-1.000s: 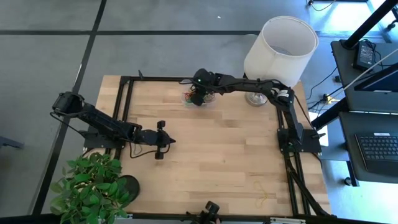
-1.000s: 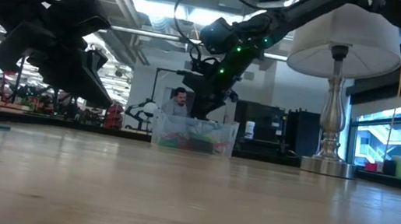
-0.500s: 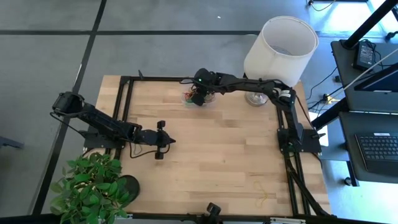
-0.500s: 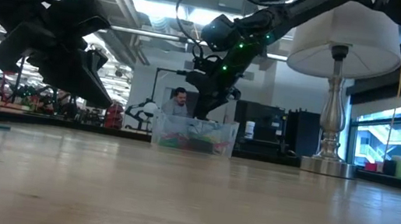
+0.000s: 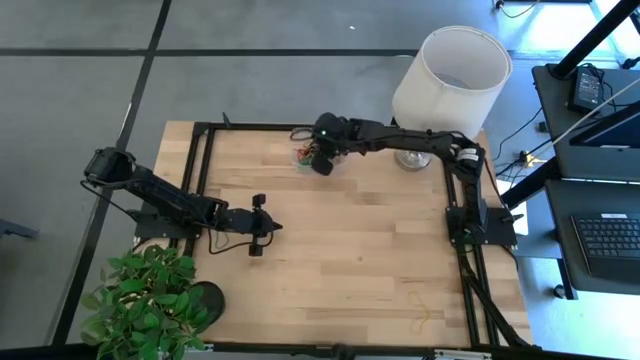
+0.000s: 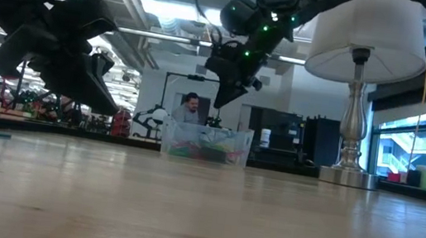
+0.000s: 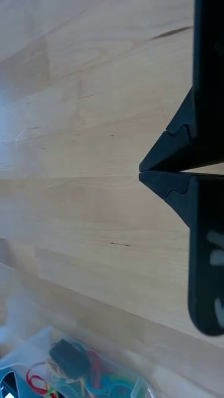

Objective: Pick and place rubber bands into bin
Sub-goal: Put the blue rubber band into the transparent bin

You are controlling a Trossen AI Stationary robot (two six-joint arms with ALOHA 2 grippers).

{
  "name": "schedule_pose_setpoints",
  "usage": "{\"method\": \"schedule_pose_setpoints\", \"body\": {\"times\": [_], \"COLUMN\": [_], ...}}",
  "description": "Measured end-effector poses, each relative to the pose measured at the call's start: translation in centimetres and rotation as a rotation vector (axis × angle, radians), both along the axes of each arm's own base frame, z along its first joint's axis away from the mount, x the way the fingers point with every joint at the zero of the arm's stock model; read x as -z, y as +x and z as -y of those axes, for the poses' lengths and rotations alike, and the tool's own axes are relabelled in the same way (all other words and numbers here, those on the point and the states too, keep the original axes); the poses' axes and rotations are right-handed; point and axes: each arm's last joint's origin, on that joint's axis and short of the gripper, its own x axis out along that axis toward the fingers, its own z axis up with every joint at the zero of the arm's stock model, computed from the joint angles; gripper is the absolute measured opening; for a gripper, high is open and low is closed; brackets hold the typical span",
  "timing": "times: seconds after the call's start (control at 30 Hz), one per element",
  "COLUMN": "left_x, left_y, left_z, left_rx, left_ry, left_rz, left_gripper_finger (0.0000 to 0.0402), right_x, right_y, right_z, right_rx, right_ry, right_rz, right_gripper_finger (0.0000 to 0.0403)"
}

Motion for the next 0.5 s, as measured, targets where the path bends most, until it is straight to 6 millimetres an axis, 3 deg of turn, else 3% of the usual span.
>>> {"method": "schedule_pose_setpoints", "body": {"times": [0.3, 0.5], "left_x": [0.0, 0.0], "left_y": [0.0, 0.0], "left_z": [0.0, 0.0], "left_rx": [0.000, 0.000], "left_ry": [0.001, 0.000], "left_rz": [-0.004, 0.000], "left_gripper_finger": [0.0005, 0.0005], "right_x": [-0.2, 1.5], "right_y": [0.4, -3.3], "right_z": [-6.9, -12.3], "right_rx": [-0.105, -0.137], "right_ry": [-0.052, -0.007], "right_rz": [-0.072, 0.000], "right_gripper_finger": [0.0004, 0.0002]}}
